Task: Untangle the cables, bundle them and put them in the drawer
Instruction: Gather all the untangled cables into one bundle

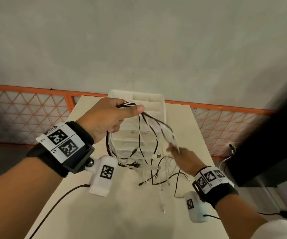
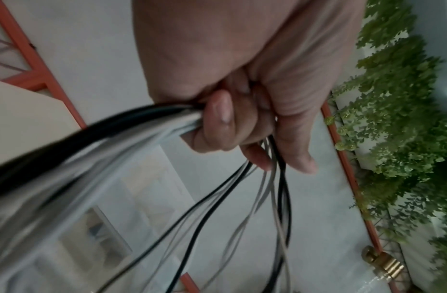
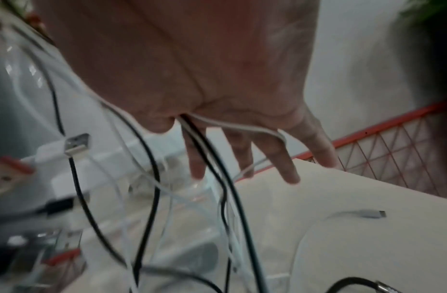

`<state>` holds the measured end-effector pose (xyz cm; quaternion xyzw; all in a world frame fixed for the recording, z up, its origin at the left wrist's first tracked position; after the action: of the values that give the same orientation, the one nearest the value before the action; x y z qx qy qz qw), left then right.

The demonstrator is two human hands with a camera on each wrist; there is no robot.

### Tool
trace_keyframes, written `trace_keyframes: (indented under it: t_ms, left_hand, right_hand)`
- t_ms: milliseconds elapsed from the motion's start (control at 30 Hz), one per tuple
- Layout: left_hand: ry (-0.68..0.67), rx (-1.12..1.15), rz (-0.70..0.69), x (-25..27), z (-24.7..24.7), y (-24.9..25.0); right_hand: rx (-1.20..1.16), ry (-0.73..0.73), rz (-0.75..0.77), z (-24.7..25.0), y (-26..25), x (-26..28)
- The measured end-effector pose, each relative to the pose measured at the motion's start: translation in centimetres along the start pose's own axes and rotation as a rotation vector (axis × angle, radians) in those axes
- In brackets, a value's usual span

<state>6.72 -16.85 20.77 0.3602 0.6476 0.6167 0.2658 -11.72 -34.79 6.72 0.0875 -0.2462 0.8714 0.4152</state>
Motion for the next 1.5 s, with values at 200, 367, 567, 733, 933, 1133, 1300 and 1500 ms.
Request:
trace_keyframes:
  t_ms: [200, 367, 567, 733, 933, 1133, 1300, 1500]
  left_hand:
    - [0.212, 0.136, -0.021, -0.2, 2.1, -1.4]
    - [0.182, 0.156, -0.093, -0.4, 2.1, 0.0]
    - [0.243, 0.182, -0.068, -0.2, 1.7, -0.9]
    - [0.271, 0.269, -0.141, -0.3, 1.9, -0.2]
    - [0.137, 0.120, -0.048, 0.1, 0.7, -0.9]
    - [-0.019, -0.057, 0.014, 0.7, -1.4, -1.1]
    - [-0.041, -0.122, 0.021, 0.9, -1.1, -1.1]
    - [-0.042, -0.112, -0.004, 0.9, -1.4, -1.0]
  right_hand:
    - [-0.158, 0.369, -0.076, 3.7, 2.2, 0.4]
    - [-0.038, 0.086, -0.200, -1.4, 5.3, 0.2]
    - [-0.154, -0.012, -0.148, -0.8, 2.8, 1.1]
    - [0.125, -0.181, -0.086, -1.5, 1.9, 1.7]
    - [-0.089, 0.173, 0.216, 2.5, -2.8, 3.2]
    - [-0.428, 0.516, 0.611, 7.8, -10.3, 6.5]
    - [-0.578, 0.389, 0.677, 8.4, -11.6, 6.7]
    - [-0.642, 0.261, 0.628, 7.5, -11.5, 5.8]
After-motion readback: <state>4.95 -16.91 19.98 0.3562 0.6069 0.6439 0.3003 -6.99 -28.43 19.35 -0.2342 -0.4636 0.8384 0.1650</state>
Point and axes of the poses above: each hand's wrist, its own x-axis away from the middle knuckle, its own z-axis out of the back of the hand, y = z × x, the point moved 6 cm from there along -x, towards the middle knuckle, and after that the axes turned 10 degrees about x, right-handed, at the moved point
